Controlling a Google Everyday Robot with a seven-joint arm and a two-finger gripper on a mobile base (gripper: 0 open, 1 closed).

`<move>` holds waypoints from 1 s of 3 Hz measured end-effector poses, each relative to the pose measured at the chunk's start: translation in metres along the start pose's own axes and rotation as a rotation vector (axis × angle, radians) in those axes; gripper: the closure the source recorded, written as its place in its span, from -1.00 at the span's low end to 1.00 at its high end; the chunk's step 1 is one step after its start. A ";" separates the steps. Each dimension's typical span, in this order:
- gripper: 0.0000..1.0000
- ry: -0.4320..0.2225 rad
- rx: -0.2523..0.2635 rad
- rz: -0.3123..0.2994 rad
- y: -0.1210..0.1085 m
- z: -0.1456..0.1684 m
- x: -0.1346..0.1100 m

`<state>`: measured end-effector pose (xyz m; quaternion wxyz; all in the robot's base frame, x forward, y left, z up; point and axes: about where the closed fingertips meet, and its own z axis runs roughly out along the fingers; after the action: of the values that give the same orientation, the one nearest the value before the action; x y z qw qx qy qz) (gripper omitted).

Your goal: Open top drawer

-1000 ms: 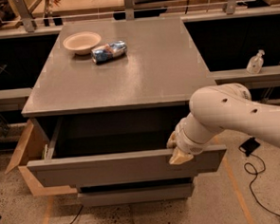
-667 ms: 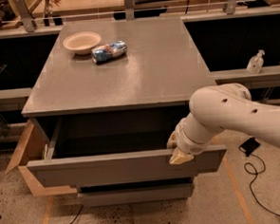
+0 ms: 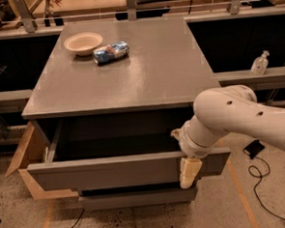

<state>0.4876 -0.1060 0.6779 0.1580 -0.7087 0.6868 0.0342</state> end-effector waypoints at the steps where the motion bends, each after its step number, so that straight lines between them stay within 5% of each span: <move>1: -1.00 0.005 -0.004 0.003 -0.001 0.001 0.002; 2: -1.00 0.029 -0.023 0.019 0.003 0.009 0.010; 3: -0.74 0.043 -0.043 0.045 0.011 0.016 0.019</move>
Offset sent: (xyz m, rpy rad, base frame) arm -0.0024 -0.0152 -0.0273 -0.0532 0.0597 -0.0396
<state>0.4809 -0.1204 0.6559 0.1271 -0.6967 0.7050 0.0374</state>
